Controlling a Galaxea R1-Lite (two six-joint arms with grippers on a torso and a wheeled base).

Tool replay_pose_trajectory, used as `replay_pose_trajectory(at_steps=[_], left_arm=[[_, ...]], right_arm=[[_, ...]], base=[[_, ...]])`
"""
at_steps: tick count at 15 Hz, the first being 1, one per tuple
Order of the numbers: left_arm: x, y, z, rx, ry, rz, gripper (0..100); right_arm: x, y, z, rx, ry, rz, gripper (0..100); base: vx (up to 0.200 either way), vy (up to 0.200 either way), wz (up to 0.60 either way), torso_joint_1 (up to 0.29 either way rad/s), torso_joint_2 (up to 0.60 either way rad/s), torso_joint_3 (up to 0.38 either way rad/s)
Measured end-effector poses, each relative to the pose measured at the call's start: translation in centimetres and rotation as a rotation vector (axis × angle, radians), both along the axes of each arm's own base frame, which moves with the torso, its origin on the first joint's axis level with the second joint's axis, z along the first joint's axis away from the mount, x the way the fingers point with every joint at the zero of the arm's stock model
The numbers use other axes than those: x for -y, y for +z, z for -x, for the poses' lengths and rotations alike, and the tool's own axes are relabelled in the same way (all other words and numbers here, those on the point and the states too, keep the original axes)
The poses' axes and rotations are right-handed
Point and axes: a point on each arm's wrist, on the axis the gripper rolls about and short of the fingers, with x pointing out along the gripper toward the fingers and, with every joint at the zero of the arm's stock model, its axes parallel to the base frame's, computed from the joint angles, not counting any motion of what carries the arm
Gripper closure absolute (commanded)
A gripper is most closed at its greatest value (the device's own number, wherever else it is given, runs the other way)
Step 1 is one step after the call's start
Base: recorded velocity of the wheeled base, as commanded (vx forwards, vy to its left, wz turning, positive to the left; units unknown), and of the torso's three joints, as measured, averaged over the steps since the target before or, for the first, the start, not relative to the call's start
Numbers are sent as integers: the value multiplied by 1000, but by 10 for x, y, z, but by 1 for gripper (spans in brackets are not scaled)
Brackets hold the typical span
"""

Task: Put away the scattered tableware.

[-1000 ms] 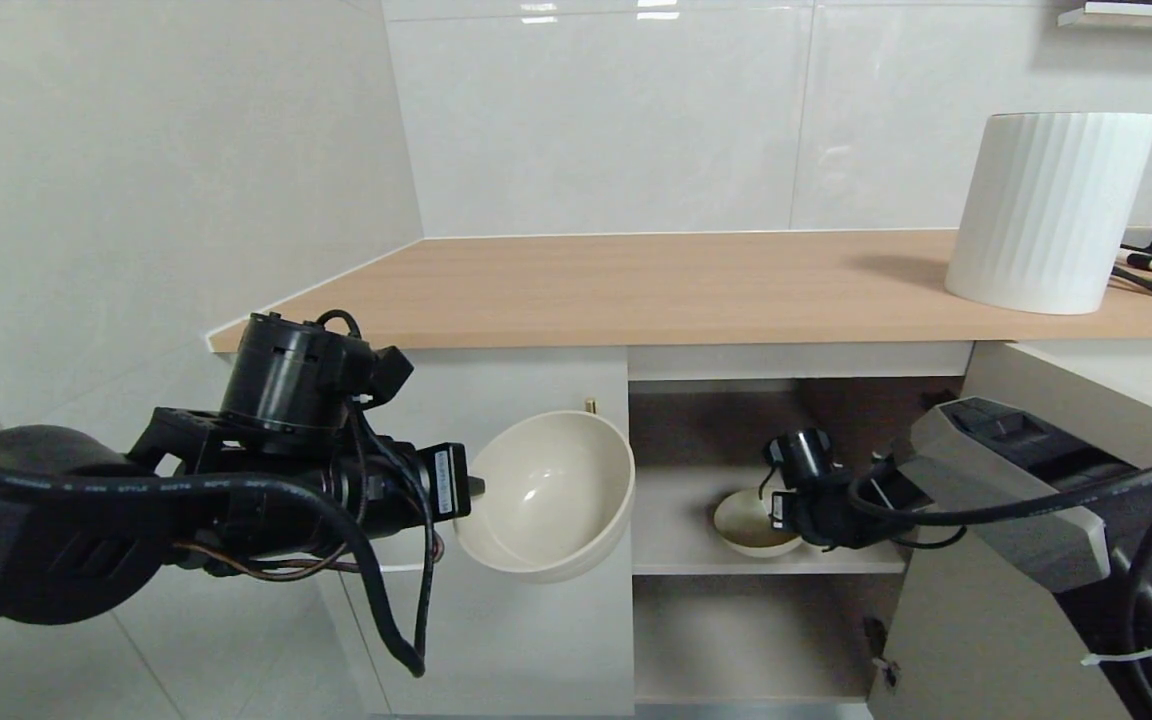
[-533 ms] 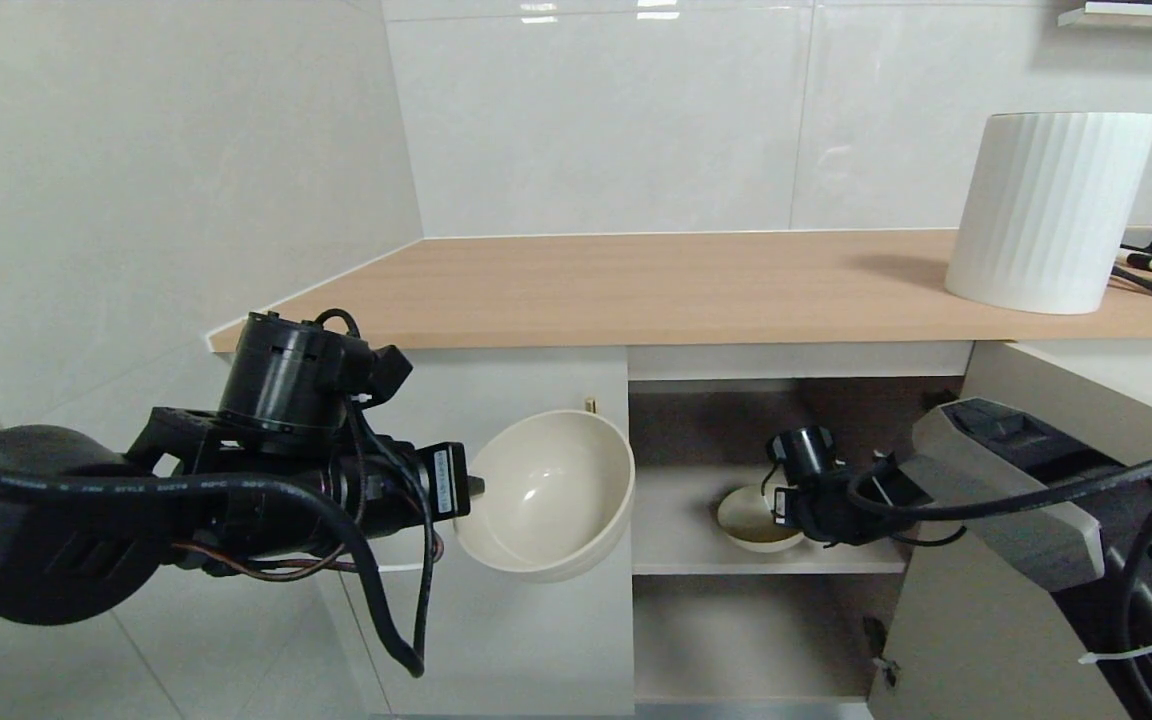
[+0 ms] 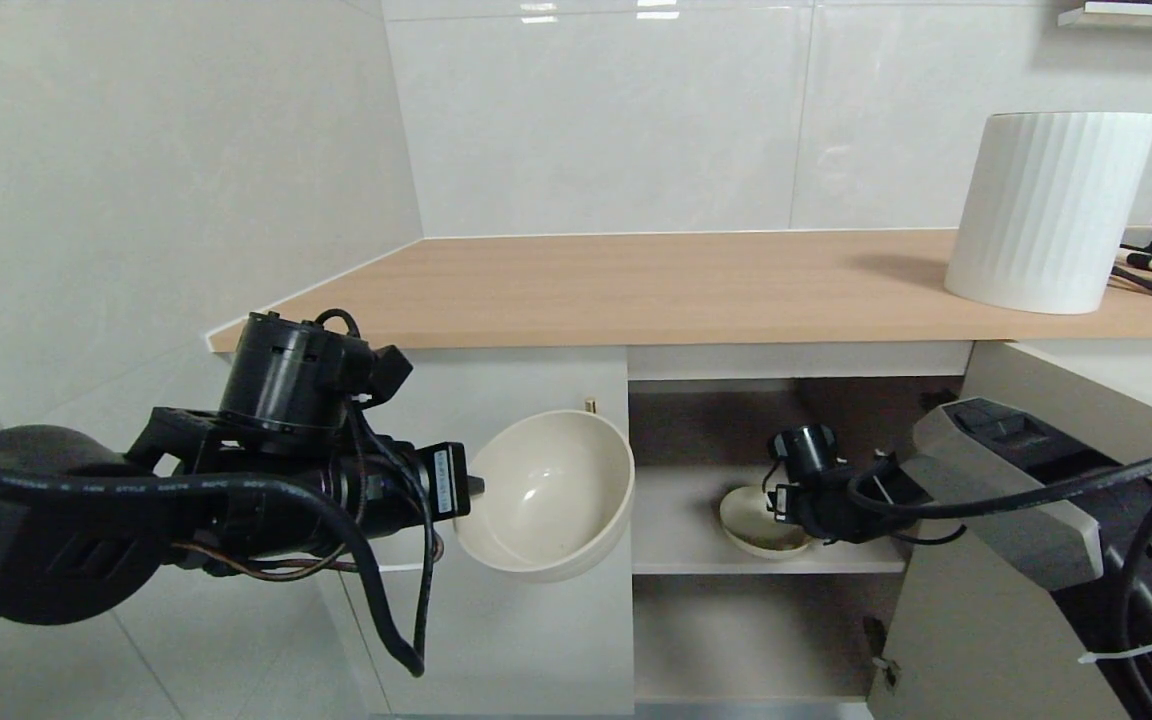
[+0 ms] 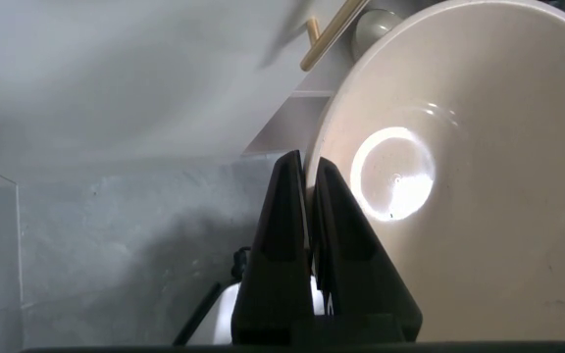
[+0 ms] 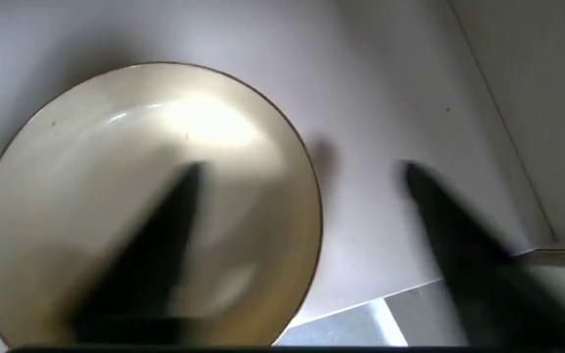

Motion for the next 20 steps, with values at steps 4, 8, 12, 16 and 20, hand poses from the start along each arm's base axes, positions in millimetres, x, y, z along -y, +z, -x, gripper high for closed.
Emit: replay_pose_trajectory(at_steps=[4,8,12,16,20], left_arm=[[0,0,-1,0,-2,0,100],[11,-1,-7,1,-24,-3,100],[33,-21,-15,-34,-25,-65,100],[59,-53,-15,-70,-4,-197,100],[79,-73,-8,-96,-38,-267,100]], right_arm=[[0,10,5,7,-13,-20,0],[-4,53,32,-33,91,-107,0],[-17,134,92,-103,271,-210,0],[-41,209,170,-145,446,-231,0],[-64,232,223,-160,598,-223,0]], base=[[0,0,0,0,0,0],[0,0,0,0,0,0],[0,0,0,0,0,0],[0,0,0,0,0,0],[0,0,0,0,0,0]])
